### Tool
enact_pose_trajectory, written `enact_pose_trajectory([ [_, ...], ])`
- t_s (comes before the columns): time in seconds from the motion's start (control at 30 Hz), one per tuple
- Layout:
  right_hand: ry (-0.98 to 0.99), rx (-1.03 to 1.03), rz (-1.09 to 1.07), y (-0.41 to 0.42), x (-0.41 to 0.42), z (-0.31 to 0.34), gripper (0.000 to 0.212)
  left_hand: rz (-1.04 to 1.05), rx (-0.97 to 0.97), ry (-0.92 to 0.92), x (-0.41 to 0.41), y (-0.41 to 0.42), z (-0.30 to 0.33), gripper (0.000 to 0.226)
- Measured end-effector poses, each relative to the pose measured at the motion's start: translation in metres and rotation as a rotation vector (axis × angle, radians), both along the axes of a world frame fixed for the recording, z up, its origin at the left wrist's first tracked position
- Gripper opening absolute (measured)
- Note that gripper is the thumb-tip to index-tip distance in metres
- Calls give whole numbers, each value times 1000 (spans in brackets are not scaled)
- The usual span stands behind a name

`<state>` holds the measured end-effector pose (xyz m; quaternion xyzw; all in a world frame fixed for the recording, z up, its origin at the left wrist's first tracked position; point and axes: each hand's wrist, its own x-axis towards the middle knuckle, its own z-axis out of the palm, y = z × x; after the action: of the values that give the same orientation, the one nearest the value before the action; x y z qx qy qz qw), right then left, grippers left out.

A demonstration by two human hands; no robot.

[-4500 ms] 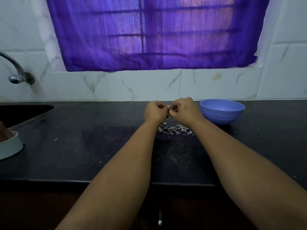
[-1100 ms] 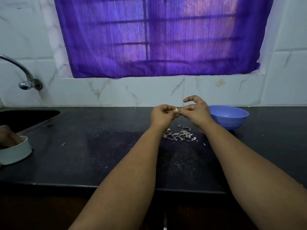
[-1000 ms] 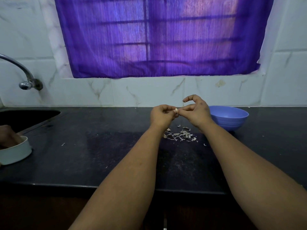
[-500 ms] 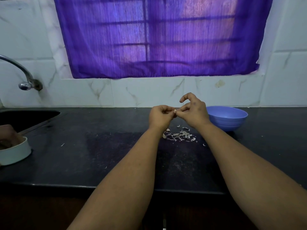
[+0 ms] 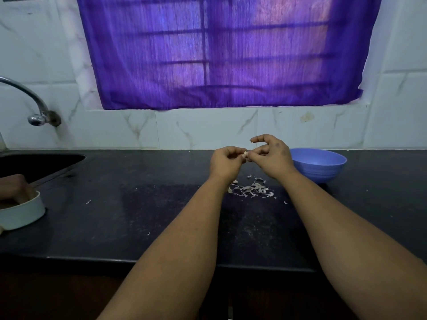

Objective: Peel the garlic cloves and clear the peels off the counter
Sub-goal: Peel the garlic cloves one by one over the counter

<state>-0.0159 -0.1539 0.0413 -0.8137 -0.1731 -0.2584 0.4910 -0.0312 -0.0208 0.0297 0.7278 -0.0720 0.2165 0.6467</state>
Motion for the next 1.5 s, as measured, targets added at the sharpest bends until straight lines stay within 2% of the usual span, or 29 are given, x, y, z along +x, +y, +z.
enact_pose_trajectory([
  [0.17,-30,-9,-33,2,-2,0,43,51,166,-35,2,1,0,15],
  [0.53,-60,-63,-63,3,-3,1,48,46,156,-20,0,1,0,14],
  [0.73,-74,-94,-50,3,-1,0,41,-5,78,-2,2,2,-2,13],
  [1.03,-91,-113,-51,5,-1,0,43,-58,-51,18,3,1,-3,10],
  [1.2,-79,-56,-58,5,-1,1,43,-120,-180,17,3,0,-2,7],
  [1.33,-58,-2,-57,5,-1,-1,42,-128,-212,22,4,-1,-2,9],
  [1.5,48,112,8,4,3,-2,28,-118,-230,21,8,-3,-4,9],
])
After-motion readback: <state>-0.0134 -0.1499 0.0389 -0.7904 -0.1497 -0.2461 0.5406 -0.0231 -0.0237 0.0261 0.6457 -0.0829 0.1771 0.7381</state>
